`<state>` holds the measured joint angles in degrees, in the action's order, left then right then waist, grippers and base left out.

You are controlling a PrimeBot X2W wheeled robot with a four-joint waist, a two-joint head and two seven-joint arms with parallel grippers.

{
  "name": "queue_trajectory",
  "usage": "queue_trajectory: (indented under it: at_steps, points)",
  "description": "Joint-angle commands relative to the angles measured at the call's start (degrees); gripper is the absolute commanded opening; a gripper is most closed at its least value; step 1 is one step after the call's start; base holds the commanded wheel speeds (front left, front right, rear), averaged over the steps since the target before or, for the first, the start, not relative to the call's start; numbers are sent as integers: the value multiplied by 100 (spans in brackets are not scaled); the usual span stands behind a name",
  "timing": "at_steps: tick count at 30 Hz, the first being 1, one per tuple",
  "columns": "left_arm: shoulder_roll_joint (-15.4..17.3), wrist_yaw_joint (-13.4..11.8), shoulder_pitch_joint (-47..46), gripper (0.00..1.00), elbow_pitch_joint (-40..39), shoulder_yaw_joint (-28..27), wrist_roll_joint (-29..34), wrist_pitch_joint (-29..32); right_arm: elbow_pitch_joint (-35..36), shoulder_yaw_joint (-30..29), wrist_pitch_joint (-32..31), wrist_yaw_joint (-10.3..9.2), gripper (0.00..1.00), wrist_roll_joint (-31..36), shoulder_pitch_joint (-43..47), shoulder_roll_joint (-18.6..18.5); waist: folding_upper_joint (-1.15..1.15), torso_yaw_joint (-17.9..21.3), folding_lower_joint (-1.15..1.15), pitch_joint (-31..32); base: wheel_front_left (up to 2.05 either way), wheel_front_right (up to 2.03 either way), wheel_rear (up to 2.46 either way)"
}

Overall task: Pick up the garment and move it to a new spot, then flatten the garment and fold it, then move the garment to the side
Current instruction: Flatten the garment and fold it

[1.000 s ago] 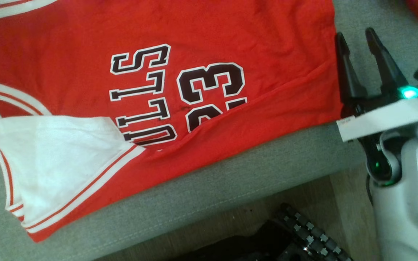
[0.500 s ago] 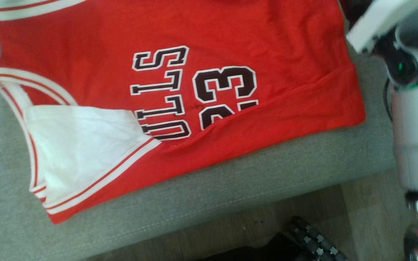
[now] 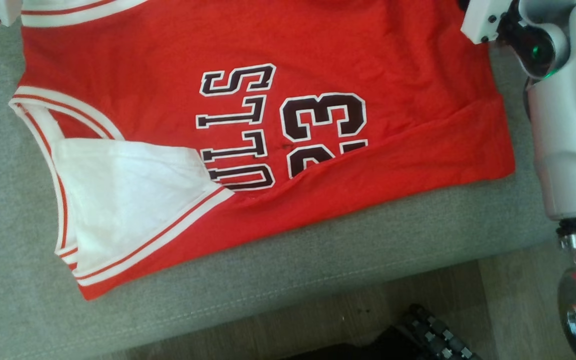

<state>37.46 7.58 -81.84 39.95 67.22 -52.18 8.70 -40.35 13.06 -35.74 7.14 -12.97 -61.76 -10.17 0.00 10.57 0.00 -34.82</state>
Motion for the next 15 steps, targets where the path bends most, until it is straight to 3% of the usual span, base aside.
queue_trajectory:
  at_steps: [1, 6, 7, 9, 10, 13, 14, 15]
  points:
    - [223, -9, -326, 0, -98, -190, -39, -54, 149, -17, 1, 35, 100, 46, -134, 84, 0, -6, 0, -5, 0, 0, 0]
    - [230, -9, -410, 0, -113, -6, -122, -79, -175, -139, 137, 35, 100, 132, -317, 191, 0, -51, 0, -47, 0, 0, 0]
    - [235, -9, -429, 0, -116, 27, -137, -86, -218, -148, 190, 35, 96, 148, -361, 210, 0, -56, 0, -57, 0, 0, 0]
    - [257, -9, -469, 0, -113, 102, -149, -96, -315, -158, 260, 35, 79, 152, -439, 254, 0, -63, 0, -73, 0, 0, 0]
    - [266, -9, -485, 0, -110, 132, -161, -105, -354, -155, 300, 35, 64, 158, -474, 267, 0, -65, 0, -77, 0, 0, 0]
    - [283, -9, -524, 0, -97, 208, -205, -128, -483, -135, 378, 35, 42, 174, -567, 270, 0, -79, 0, -80, 0, 0, 0]
    - [285, -9, -534, 0, -92, 230, -221, -138, -522, -128, 401, 35, 29, 175, -596, 271, 0, -84, 0, -79, 0, 0, 0]
    - [286, -9, -543, 0, -88, 251, -237, -145, -557, -121, 425, 35, 7, 176, -624, 273, 0, -89, 0, -81, 0, 0, 0]
